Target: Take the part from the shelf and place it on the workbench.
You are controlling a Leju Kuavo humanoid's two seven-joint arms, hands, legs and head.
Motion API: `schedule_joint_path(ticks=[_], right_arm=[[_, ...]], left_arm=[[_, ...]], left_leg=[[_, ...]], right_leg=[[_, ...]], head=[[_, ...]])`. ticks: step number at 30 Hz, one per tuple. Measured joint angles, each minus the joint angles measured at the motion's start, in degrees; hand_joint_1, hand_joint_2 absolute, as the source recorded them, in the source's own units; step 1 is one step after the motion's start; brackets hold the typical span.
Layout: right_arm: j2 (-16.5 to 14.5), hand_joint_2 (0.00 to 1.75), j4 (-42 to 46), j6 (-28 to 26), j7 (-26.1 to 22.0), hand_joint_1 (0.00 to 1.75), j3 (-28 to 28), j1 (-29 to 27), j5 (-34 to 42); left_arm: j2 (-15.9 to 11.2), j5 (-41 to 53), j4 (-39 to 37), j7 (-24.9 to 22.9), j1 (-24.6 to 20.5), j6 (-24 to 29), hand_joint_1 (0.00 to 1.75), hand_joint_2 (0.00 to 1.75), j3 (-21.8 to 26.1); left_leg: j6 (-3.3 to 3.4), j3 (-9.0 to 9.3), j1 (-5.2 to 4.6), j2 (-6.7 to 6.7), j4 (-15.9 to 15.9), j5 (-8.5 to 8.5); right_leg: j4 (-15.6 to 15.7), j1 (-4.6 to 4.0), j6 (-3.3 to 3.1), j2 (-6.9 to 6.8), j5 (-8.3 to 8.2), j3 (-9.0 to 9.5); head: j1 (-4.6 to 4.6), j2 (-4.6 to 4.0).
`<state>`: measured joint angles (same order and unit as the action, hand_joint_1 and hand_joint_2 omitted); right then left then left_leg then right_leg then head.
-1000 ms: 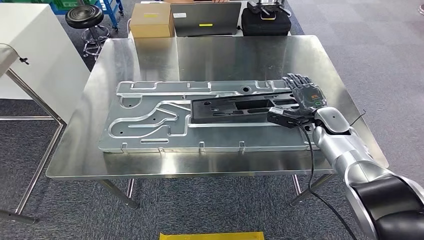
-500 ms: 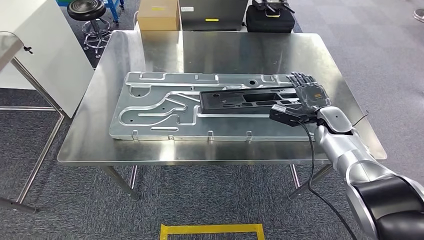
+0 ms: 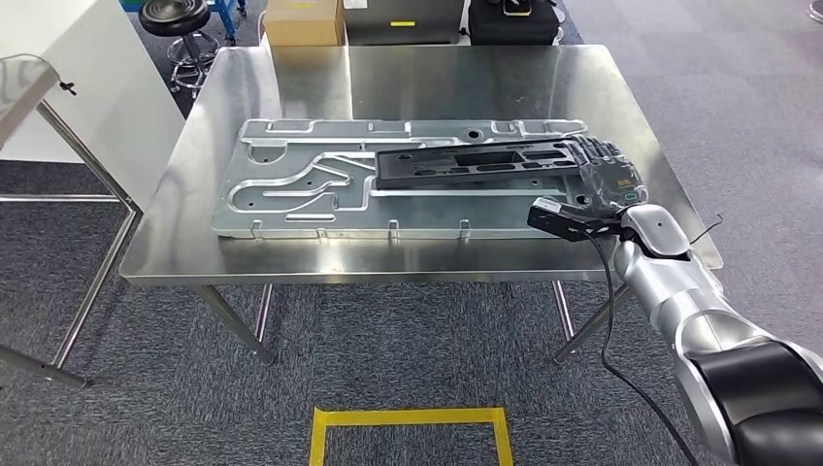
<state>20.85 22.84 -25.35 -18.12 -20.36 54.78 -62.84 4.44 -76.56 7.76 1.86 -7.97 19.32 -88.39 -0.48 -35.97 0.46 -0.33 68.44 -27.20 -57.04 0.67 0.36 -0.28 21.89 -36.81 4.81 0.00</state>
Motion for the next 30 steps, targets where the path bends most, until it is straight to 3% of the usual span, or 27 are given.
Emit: schedule_joint_path(ticks=[2, 3, 5, 6, 8, 10, 11, 12, 13, 15, 17, 19, 21, 22, 24, 26, 27, 28, 30], right_arm=[[0.1, 0.0, 0.0, -0.2, 0.1, 0.0, 0.1, 0.0, 0.0], [0.2, 0.0, 0.0, -0.3, 0.2, 0.0, 0.2, 0.1, 0.0], [0.3, 0.0, 0.0, -0.6, 0.5, 0.0, 0.2, 0.0, 0.1], [0.4, 0.0, 0.0, -0.7, 0.7, 0.0, 0.3, -0.1, 0.1], [0.7, 0.0, 0.0, -1.3, 1.0, 0.0, 0.4, -0.3, 0.1], [1.1, 0.0, 0.0, -2.0, 1.2, 0.0, 0.7, -0.4, 0.3], [1.2, 0.0, 0.0, -2.4, 1.2, 0.0, 1.0, -0.7, 0.7], [1.3, 0.0, 0.0, -2.9, 1.4, 0.0, 1.2, -1.0, 1.2], [1.4, 0.0, 0.0, -3.7, 1.6, 0.0, 1.7, -1.6, 1.8], [1.8, 0.0, 0.0, -6.0, 1.8, 0.0, 2.8, -2.9, 3.4], [2.1, 0.0, 0.2, -9.0, 1.9, 0.0, 4.2, -4.4, 5.3], [2.2, 0.0, 0.6, -12.1, 1.9, 0.0, 6.1, -7.0, 7.0], [1.8, 0.0, 1.7, -13.9, 1.7, 0.0, 9.6, -11.4, 7.1], [1.2, 0.0, 2.6, -14.2, 1.4, 0.0, 12.2, -14.0, 6.1], [-1.0, 0.0, 4.5, -14.4, 0.2, 0.0, 19.2, -19.6, 3.3], [-4.0, 0.0, 5.7, -14.5, -1.1, 0.0, 27.5, -25.0, 1.6], [-5.4, 0.0, 6.1, -14.5, -1.5, 0.0, 31.3, -27.2, 1.4], [-6.4, 0.0, 6.4, -14.5, -1.8, 0.0, 34.4, -29.0, 1.3], [-7.6, 0.0, 7.0, -14.6, -2.0, 0.0, 39.1, -31.1, 1.2]], left_arm=[[0.0, 0.0, 0.0, 0.0, -0.2, 0.0, 0.0, 0.0, 0.0], [0.0, 0.0, 0.0, 0.1, -0.2, 0.0, 0.0, 0.0, 0.0], [0.0, 0.0, 0.0, 0.1, -0.1, 0.0, 0.0, 0.0, 0.0], [0.0, 0.0, 0.0, 0.1, -0.1, 0.0, 0.0, 0.0, 0.0], [0.0, 0.0, 0.0, 0.1, -0.1, 0.0, 0.0, 0.0, 0.0], [0.0, -0.1, 0.0, 0.2, -0.1, 0.1, 0.0, 0.0, 0.0], [0.0, -0.1, 0.0, 0.2, -0.1, 0.1, 0.0, 0.0, 0.0], [0.0, -0.2, 0.0, 0.2, -0.1, 0.1, 0.0, 0.0, 0.0], [0.0, -0.3, 0.0, 0.2, 0.0, 0.2, 0.0, 0.0, 0.0], [0.0, -0.4, 0.0, 0.2, 0.0, 0.2, 0.0, 0.0, 0.0], [0.1, -0.7, 0.0, 0.2, 0.0, 0.3, 0.0, 0.0, 0.0], [0.2, -0.9, 0.0, 0.2, 0.0, 0.4, 0.0, 0.0, 0.0], [0.2, -1.1, 0.1, 0.1, 0.1, 0.6, 0.0, 0.0, 0.0], [0.2, -1.2, 0.1, 0.1, 0.2, 0.7, 0.0, 0.0, 0.0], [0.1, -1.5, 0.1, 0.2, 0.4, 1.1, 0.0, 0.0, 0.0], [0.1, -1.7, 0.1, 0.3, 0.4, 1.3, 0.0, 0.0, 0.0], [0.1, -1.7, 0.1, 0.3, 0.4, 1.4, 0.0, 0.0, 0.0], [0.1, -1.8, 0.1, 0.3, 0.4, 1.5, 0.0, 0.0, 0.0], [0.0, -1.9, 0.1, 0.3, 0.5, 1.5, 0.0, 0.0, 0.0]], left_leg=[[0.46, 5.36, -0.15, -0.07, -7.4, -0.99], [0.75, 6.68, -0.27, -0.1, -9.5, -1.68], [1.55, 6.65, -0.37, -0.06, -10.5, -1.43], [2.02, 6.32, -0.34, 0.03, -10.6, -0.94], [2.89, 5.11, -0.24, 0.22, -10.7, 0.34], [3.26, 3.51, -0.4, 0.27, -10.7, 1.62], [3.29, 2.69, -0.49, 0.27, -10.7, 2.23], [3.29, 1.9, -0.57, 0.27, -10.6, 2.81], [3.28, 1.14, -0.66, 0.25, -10.6, 3.36], [3.18, -0.07, -0.82, 0.17, -10.5, 4.36], [2.81, -0.74, -0.97, 0.09, -10.4, 5.19], [2.2, -0.91, -0.8, 0.07, -10.6, 6.0], [1.49, -1.08, -0.66, -0.05, -10.6, 6.1], [1.15, -1.4, -0.63, -0.09, -9.7, 4.97], [0.56, -2.9, -0.43, -0.07, -4.7, 0.07], [0.13, -4.65, -0.23, -0.04, 2.7, -4.36], [-0.05, -4.81, -0.17, -0.03, 5.0, -4.76], [-0.21, -4.11, -0.13, -0.02, 5.5, -3.93], [-0.38, 0.27, 0.06, -0.03, 0.6, -1.34]], right_leg=[[-0.5, -0.12, 0.61, -0.05, -0.83, -1.0], [-0.6, -0.19, 0.95, -0.09, -1.27, -1.23], [-0.5, -0.11, 1.64, -0.11, -2.05, -1.44], [-0.9, 0.02, 1.95, -0.08, -1.52, -1.69], [-4.5, 0.23, 2.45, 0.02, 2.61, -3.09], [-11.7, 0.25, 2.8, 0.05, 8.19, -5.1], [-15.0, 0.24, 2.89, 0.06, 9.48, -5.68], [-16.9, 0.23, 2.88, 0.06, 9.4, -5.55], [-16.8, 0.19, 2.73, 0.06, 8.21, -4.42], [-11.0, -0.11, 1.93, 0.05, 5.67, 0.73], [-3.1, -0.61, 1.0, -0.1, 6.01, 6.31], [0.6, -1.1, 0.43, -0.27, 6.83, 8.39], [1.6, -1.04, -0.01, -0.56, 5.87, 8.42], [2.1, -0.88, -0.3, -0.75, 5.27, 8.28], [2.5, -0.65, -0.61, -1.03, 4.15, 7.49], [2.2, -0.55, -0.62, -1.11, 3.27, 6.02], [1.9, -0.46, -0.5, -1.16, 2.88, 5.16], [1.4, -0.33, -0.33, -1.22, 2.54, 4.26], [0.4, -0.07, 0.1, -1.19, 2.02, 2.52]], head=[[-0.01, 0.0], [-0.01, 0.0], [-0.01, 0.0], [-0.01, 0.0], [-0.02, 0.0], [-0.02, 0.0], [-0.02, 0.0], [-0.02, 0.0], [-0.02, 0.0], [-0.02, 0.0], [-0.01, 0.0], [-0.01, 0.0], [-0.02, 0.0], [-0.01, 0.0], [0.0, 0.0], [0.0, 0.0], [0.0, 0.0], [0.0, 0.0], [0.01, 0.0]])
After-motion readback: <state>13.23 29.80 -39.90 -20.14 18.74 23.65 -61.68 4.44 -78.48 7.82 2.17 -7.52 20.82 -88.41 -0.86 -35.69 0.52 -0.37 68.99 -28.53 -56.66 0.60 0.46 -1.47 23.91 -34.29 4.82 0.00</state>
